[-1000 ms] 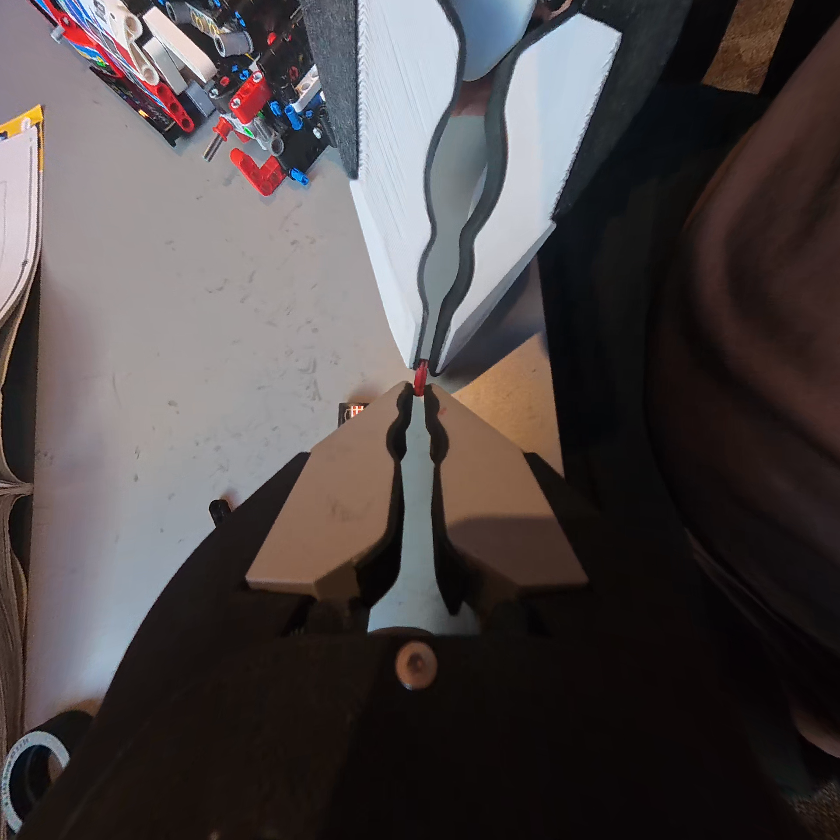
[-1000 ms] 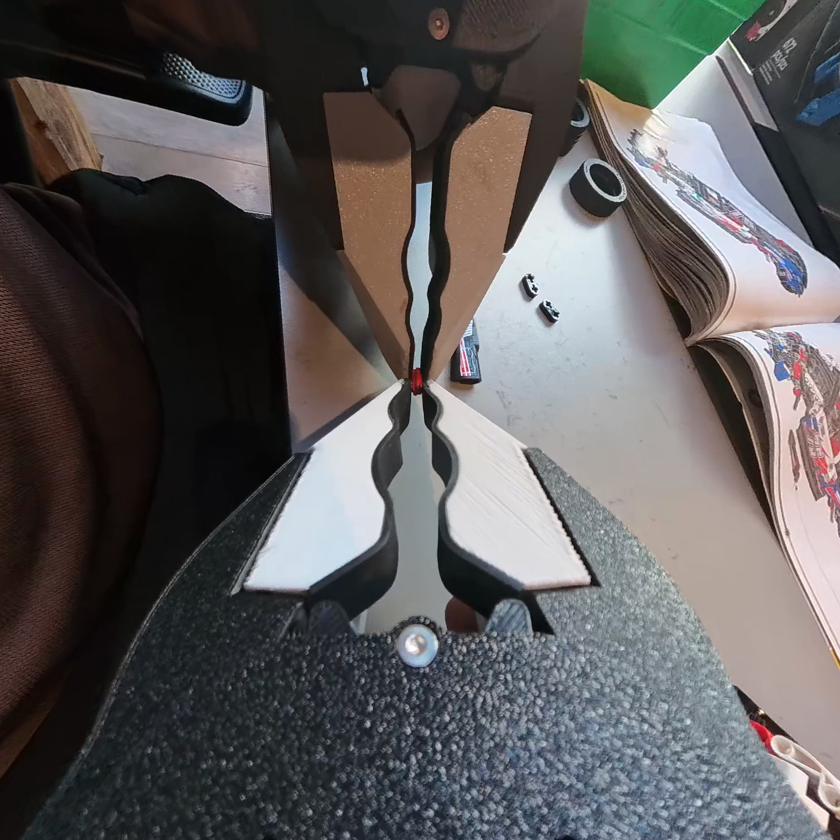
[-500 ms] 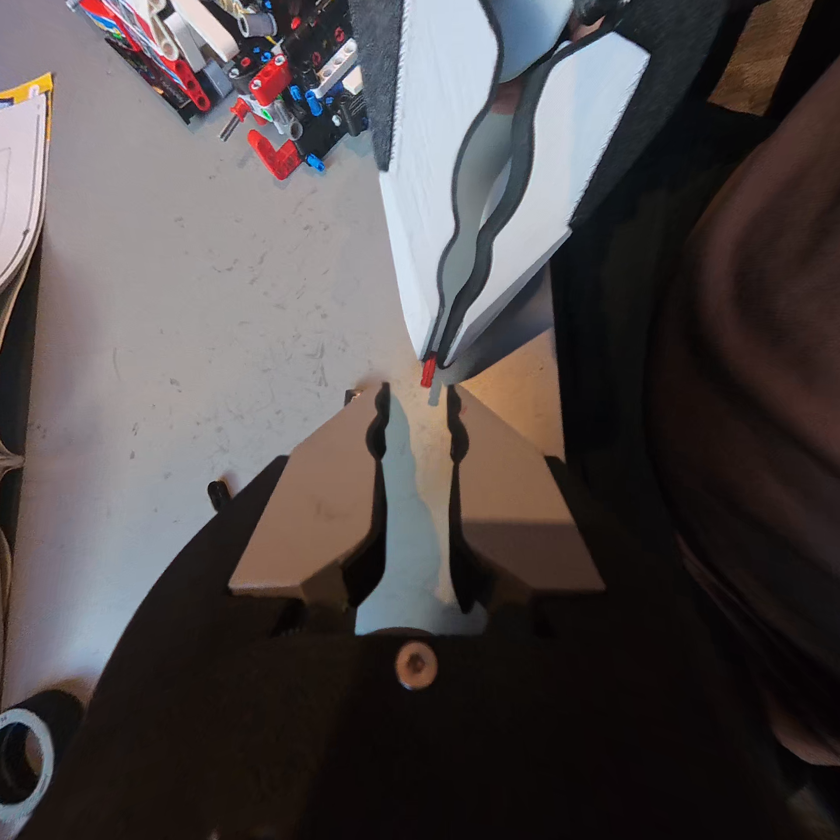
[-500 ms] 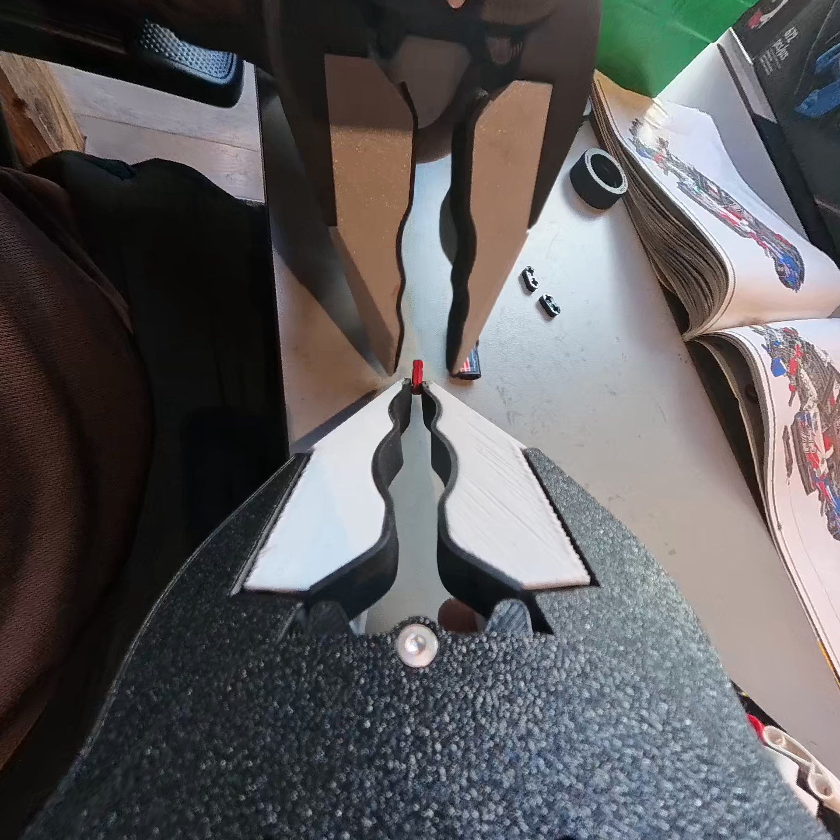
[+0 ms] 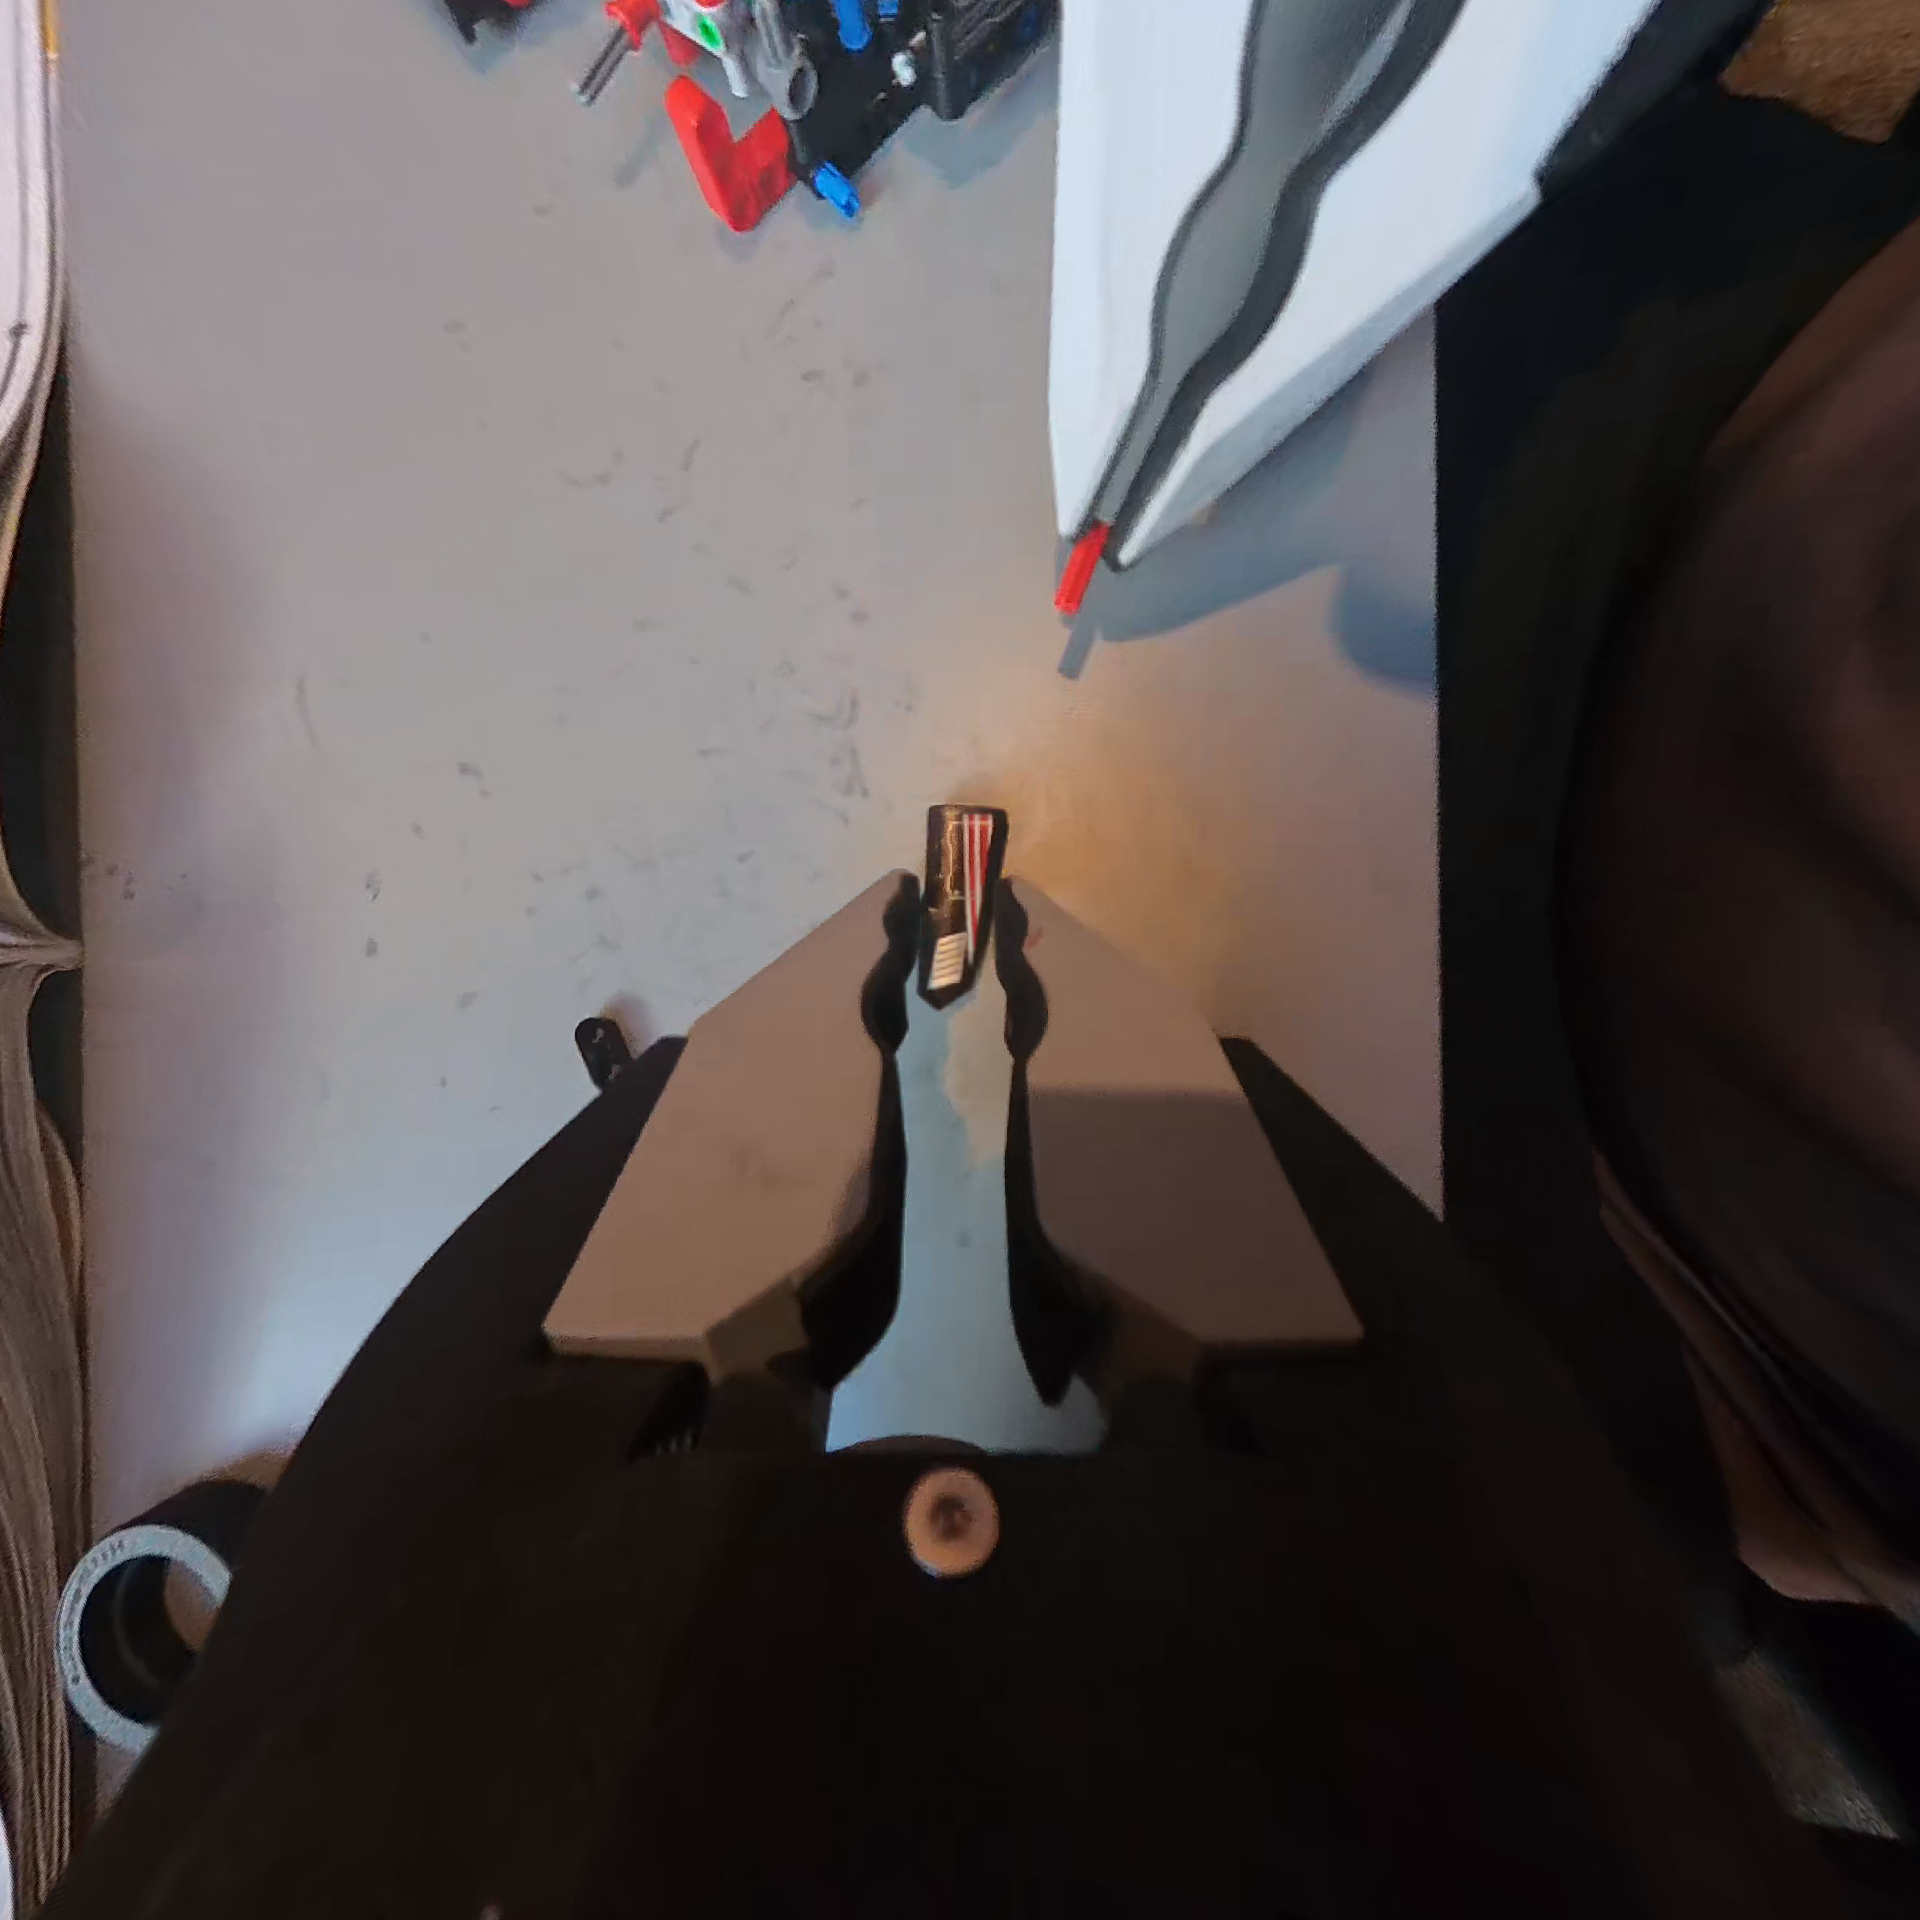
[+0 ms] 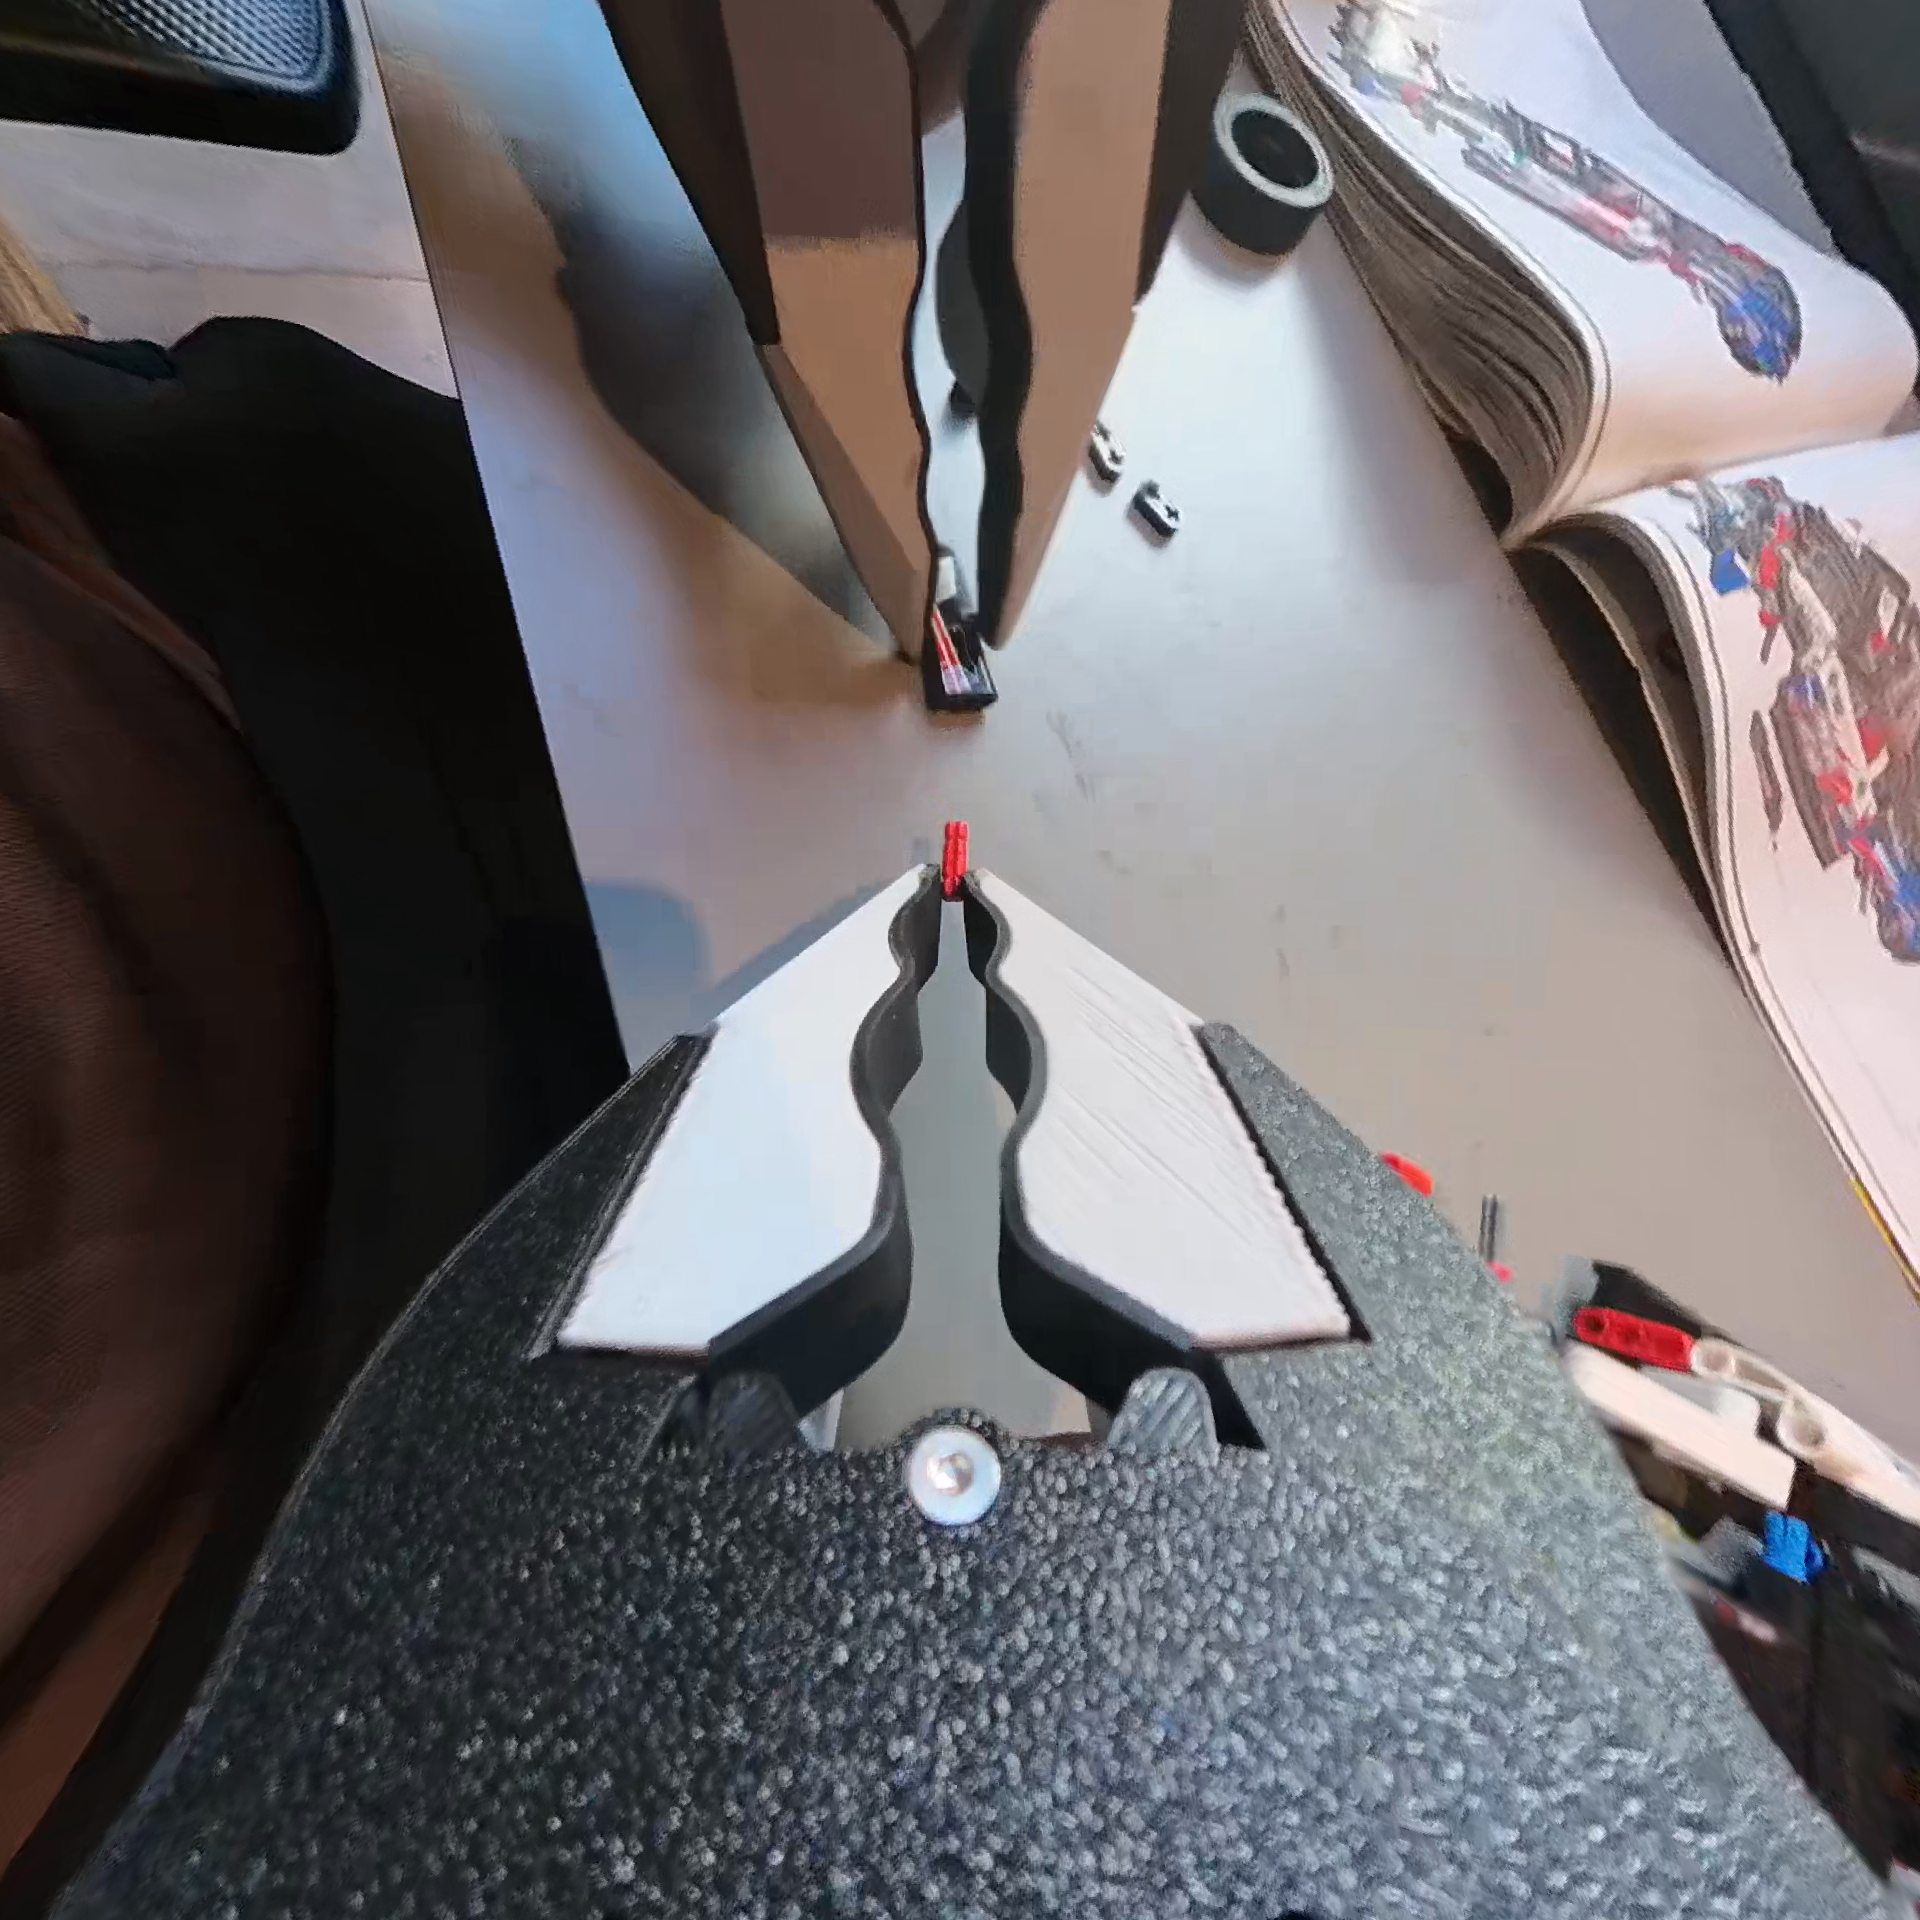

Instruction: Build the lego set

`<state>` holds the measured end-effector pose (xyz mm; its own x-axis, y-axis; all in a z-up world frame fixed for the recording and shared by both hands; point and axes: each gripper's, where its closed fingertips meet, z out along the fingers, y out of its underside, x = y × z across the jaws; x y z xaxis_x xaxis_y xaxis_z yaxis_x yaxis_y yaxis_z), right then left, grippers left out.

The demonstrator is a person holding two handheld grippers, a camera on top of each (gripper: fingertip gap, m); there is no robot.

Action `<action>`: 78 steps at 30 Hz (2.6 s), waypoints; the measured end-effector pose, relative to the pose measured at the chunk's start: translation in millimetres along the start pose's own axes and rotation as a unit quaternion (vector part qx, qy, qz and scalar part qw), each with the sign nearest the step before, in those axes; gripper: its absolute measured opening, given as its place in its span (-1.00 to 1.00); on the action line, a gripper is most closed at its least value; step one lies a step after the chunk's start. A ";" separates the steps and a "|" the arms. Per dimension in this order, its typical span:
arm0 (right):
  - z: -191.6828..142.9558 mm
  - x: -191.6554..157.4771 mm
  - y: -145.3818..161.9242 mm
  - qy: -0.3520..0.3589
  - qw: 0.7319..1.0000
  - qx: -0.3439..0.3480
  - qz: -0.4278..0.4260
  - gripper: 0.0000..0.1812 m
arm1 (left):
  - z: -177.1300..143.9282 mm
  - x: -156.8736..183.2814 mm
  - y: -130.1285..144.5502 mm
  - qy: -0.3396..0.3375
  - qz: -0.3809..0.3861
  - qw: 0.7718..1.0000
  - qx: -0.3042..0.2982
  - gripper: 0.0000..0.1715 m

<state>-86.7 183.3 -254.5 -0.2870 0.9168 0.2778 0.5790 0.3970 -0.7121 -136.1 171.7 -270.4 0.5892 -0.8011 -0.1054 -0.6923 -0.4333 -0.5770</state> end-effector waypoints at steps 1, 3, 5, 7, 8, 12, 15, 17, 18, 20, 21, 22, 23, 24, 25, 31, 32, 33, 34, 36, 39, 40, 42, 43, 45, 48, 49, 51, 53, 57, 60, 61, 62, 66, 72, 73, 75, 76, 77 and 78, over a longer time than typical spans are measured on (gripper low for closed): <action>-2.9 1.4 2.8 0.001 1.000 -0.001 0.008 -0.95 | 0.6 0.3 -0.7 0.003 0.002 1.000 0.000 -0.88; -7.8 2.8 6.2 0.001 1.000 0.005 0.019 -0.95 | 1.7 0.5 -2.1 0.008 0.004 1.000 0.001 -0.88; -9.7 6.0 7.4 0.008 1.000 0.016 0.021 -0.95 | 4.2 3.9 -6.5 0.013 0.011 1.000 0.012 -0.88; -9.0 6.1 6.7 0.000 0.999 0.024 0.025 -0.95 | 8.0 13.0 -14.0 0.021 0.037 0.998 0.036 -0.88; -7.9 3.3 6.0 -0.013 0.999 0.025 0.031 -0.95 | 9.7 15.9 -17.2 0.020 0.047 0.998 0.046 -0.88; -0.3 -11.4 11.5 -0.070 0.996 0.002 0.054 -0.95 | 11.4 20.8 -20.7 0.022 0.059 0.996 0.058 -0.88; 3.3 -14.1 13.6 -0.078 0.996 -0.012 0.049 -0.95 | 10.3 30.9 -21.5 0.036 0.079 0.994 0.071 -0.88; 3.3 -16.2 11.5 -0.084 0.995 -0.009 0.052 -0.95 | 10.3 32.7 -21.8 0.039 0.079 0.994 0.072 -0.88; 3.0 -17.4 10.6 -0.087 0.995 -0.007 0.054 -0.95 | 10.4 33.2 -22.0 0.040 0.080 0.993 0.070 -0.88; 2.9 -18.3 9.9 -0.089 0.994 -0.005 0.056 -0.95 | 11.1 35.1 -23.3 0.044 0.083 0.993 0.072 -0.88; 3.2 -18.5 9.9 -0.090 0.994 -0.006 0.056 -0.95 | 11.9 36.2 -24.6 0.046 0.082 0.993 0.076 -0.88; 3.5 -18.8 9.9 -0.091 0.994 -0.006 0.057 -0.95 | 12.5 37.2 -25.7 0.049 0.080 0.992 0.080 -0.88; 3.8 -19.0 9.7 -0.092 0.994 -0.007 0.058 -0.96 | 12.9 37.6 -26.2 0.052 0.075 0.992 0.082 -0.88; 4.1 -19.1 9.9 -0.092 0.994 -0.008 0.058 -0.96 | 12.9 37.6 -26.1 0.056 0.069 0.993 0.083 -0.88; 4.5 -19.5 10.1 -0.093 0.994 -0.010 0.059 -0.95 | 12.7 37.7 -25.9 0.059 0.065 0.993 0.083 -0.88; 4.7 -20.3 8.8 -0.094 0.994 -0.008 0.058 -0.96 | 12.3 37.7 -24.9 0.059 0.072 0.993 0.072 -0.88; 4.5 -20.7 8.5 -0.094 0.994 -0.007 0.056 -0.96 | 12.2 37.8 -24.8 0.059 0.073 0.993 0.069 -0.88; 4.5 -20.9 8.3 -0.095 0.994 -0.006 0.056 -0.96 | 12.2 37.7 -24.6 0.058 0.074 0.993 0.067 -0.88; 4.4 -21.0 8.0 -0.095 0.994 -0.005 0.057 -0.96 | 12.1 37.9 -24.5 0.058 0.075 0.993 0.065 -0.88; 4.0 -20.8 7.3 -0.095 0.994 -0.003 0.058 -0.96 | 12.0 37.9 -24.4 0.058 0.077 0.993 0.064 -0.88; 3.7 -20.8 6.3 -0.095 0.994 0.000 0.059 -0.96 | 12.0 37.9 -24.4 0.060 0.076 0.993 0.062 -0.88; 3.4 -20.7 5.8 -0.094 0.994 0.002 0.057 -0.96 | 11.9 37.9 -24.3 0.061 0.076 0.993 0.062 -0.88; 3.3 -21.0 5.2 -0.091 0.995 0.003 0.051 -0.96 | 11.8 37.9 -24.0 0.063 0.076 0.993 0.061 -0.88; 3.4 -21.2 5.1 -0.089 0.995 0.003 0.047 -0.96 | 11.7 37.8 -23.9 0.064 0.076 0.993 0.060 -0.88; 3.3 -21.1 4.8 -0.084 0.996 0.005 0.040 -0.96 | 11.7 37.8 -23.7 0.067 0.075 0.993 0.059 -0.89; 2.8 -20.9 3.9 -0.075 0.997 0.008 0.023 -0.96 | 11.7 37.9 -23.7 0.070 0.073 0.993 0.062 -0.88; 2.7 -21.3 3.5 -0.071 0.997 0.009 0.012 -0.96 | 11.5 38.0 -23.6 0.073 0.070 0.993 0.063 -0.88; 2.6 -21.8 3.0 -0.059 0.998 0.011 -0.012 -0.96 | 11.4 38.1 -23.4 0.082 0.062 0.993 0.066 -0.88; 3.2 -21.3 2.7 -0.047 0.998 0.010 -0.026 -0.96 | 11.2 37.8 -23.0 0.090 0.055 0.992 0.068 -0.88; 2.4 -20.4 0.2 -0.042 0.999 0.018 -0.028 -0.96 | 11.2 37.5 -22.5 0.096 0.049 0.992 0.069 -0.88; 0.8 -19.6 -1.1 -0.041 0.999 0.025 -0.024 -0.96 | 11.1 37.4 -22.3 0.095 0.046 0.992 0.069 -0.88; 0.8 -19.2 -1.2 -0.040 0.999 0.025 -0.023 -0.96 | 11.2 37.3 -22.3 0.094 0.046 0.992 0.069 -0.88; 0.8 -19.0 -1.4 -0.040 0.999 0.026 -0.022 -0.96 | 11.1 37.3 -22.3 0.094 0.045 0.992 0.070 -0.88; 1.4 -19.1 -1.0 -0.040 0.999 0.024 -0.021 -0.96 | 11.0 37.3 -22.2 0.093 0.046 0.992 0.070 -0.88; 2.1 -19.2 -0.1 -0.042 0.999 0.022 -0.021 -0.96 | 10.8 37.2 -21.9 0.098 0.044 0.992 0.070 -0.88; 2.2 -19.2 -0.1 -0.043 0.999 0.022 -0.019 -0.96 | 10.9 37.2 -21.8 0.098 0.044 0.992 0.069 -0.88; 2.5 -18.7 0.4 -0.045 0.999 0.020 -0.015 -0.96 | 10.9 37.3 -21.8 0.098 0.044 0.992 0.069 -0.88; 2.8 -18.5 0.6 -0.045 0.999 0.020 -0.014 -0.96 | 10.9 37.3 -21.8 0.098 0.044 0.992 0.069 -0.88; 2.9 -18.3 0.8 -0.045 0.999 0.020 -0.014 -0.96 | 10.9 37.3 -21.7 0.098 0.044 0.992 0.070 -0.88; 3.3 -18.3 1.0 -0.044 0.999 0.018 -0.014 -0.96 | 10.8 37.3 -21.7 0.098 0.044 0.992 0.070 -0.88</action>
<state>-83.4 166.8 -262.5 -0.3704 0.8971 0.2411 0.5418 0.4195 -0.7283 -94.6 155.8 -270.5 0.4274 -0.9040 -0.0087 -0.6642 -0.3075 -0.6814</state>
